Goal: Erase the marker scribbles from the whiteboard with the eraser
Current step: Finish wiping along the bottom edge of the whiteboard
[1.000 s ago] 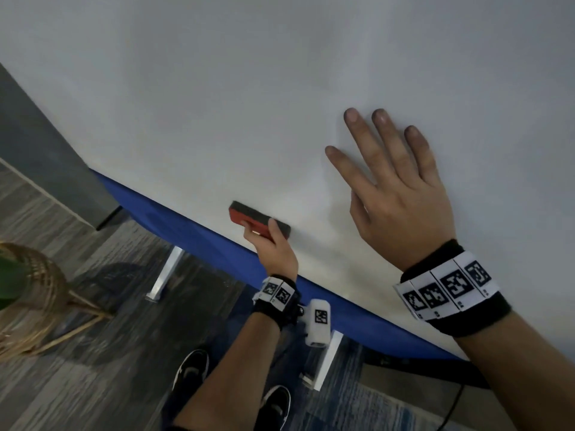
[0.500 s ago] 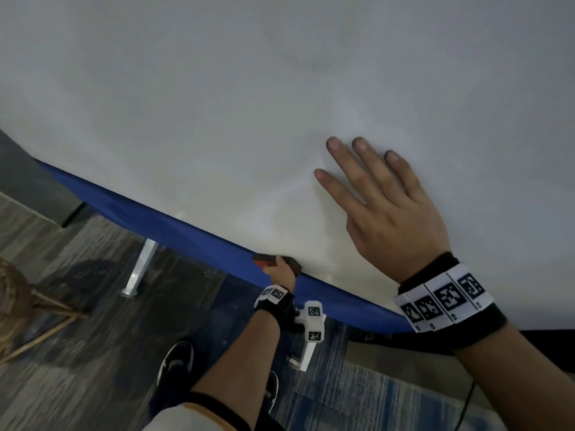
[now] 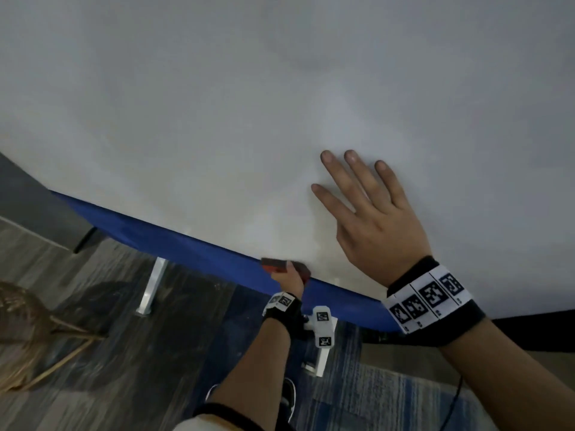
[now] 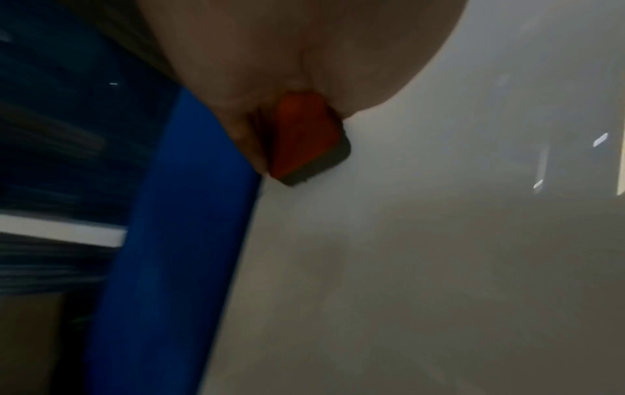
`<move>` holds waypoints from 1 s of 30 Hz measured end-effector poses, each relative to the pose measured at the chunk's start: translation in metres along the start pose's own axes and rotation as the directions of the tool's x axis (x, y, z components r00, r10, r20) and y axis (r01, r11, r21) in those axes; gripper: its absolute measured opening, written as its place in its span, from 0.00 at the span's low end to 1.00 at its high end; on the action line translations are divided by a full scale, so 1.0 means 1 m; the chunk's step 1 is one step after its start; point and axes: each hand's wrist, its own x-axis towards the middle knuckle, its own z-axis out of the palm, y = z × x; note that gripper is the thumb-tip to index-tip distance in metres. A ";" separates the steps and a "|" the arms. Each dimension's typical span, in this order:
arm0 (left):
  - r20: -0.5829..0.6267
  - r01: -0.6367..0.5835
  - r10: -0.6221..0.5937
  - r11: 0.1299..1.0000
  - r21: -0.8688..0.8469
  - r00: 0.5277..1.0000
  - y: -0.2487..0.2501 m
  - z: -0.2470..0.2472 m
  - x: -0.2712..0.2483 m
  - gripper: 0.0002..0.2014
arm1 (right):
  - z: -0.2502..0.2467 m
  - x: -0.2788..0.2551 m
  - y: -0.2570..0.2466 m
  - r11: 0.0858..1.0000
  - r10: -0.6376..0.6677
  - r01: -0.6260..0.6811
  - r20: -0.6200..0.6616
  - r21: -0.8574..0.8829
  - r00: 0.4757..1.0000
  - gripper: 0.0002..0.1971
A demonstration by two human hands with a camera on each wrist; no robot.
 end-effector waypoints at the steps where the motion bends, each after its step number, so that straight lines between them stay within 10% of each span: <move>1: 0.065 0.063 -0.064 0.998 0.021 0.996 -0.019 0.004 -0.001 0.34 | 0.000 -0.001 0.000 1.000 -0.001 0.001 0.005 0.001 1.000 0.32; 5: 0.119 0.145 -0.133 0.985 -0.096 0.984 0.011 -0.003 -0.019 0.29 | -0.003 -0.002 -0.001 1.000 0.000 0.000 0.021 0.001 1.000 0.33; 10: 0.037 -0.308 0.327 0.918 -0.250 0.944 0.167 -0.068 -0.057 0.29 | -0.013 0.004 -0.012 0.996 0.090 -0.091 0.053 0.015 0.995 0.36; 14: 0.156 -0.748 0.794 0.607 -0.269 0.588 0.304 -0.127 -0.137 0.29 | -0.039 0.018 -0.022 0.971 0.146 -0.165 0.117 0.174 0.982 0.38; 19: 0.282 -0.924 0.953 0.199 -0.326 0.106 0.402 -0.164 -0.252 0.31 | -0.097 0.057 -0.002 0.727 0.231 -0.215 0.062 0.653 0.971 0.33; 25: 0.365 -0.964 0.918 -0.060 -0.257 -0.155 0.374 -0.107 -0.341 0.33 | -0.210 0.066 0.037 0.169 0.740 -0.072 -0.079 0.983 0.668 0.09; 30: 0.527 -0.956 0.804 -0.169 -0.239 -0.274 0.274 -0.016 -0.391 0.32 | -0.245 -0.006 0.068 -0.081 0.770 -0.070 0.107 0.994 0.629 0.11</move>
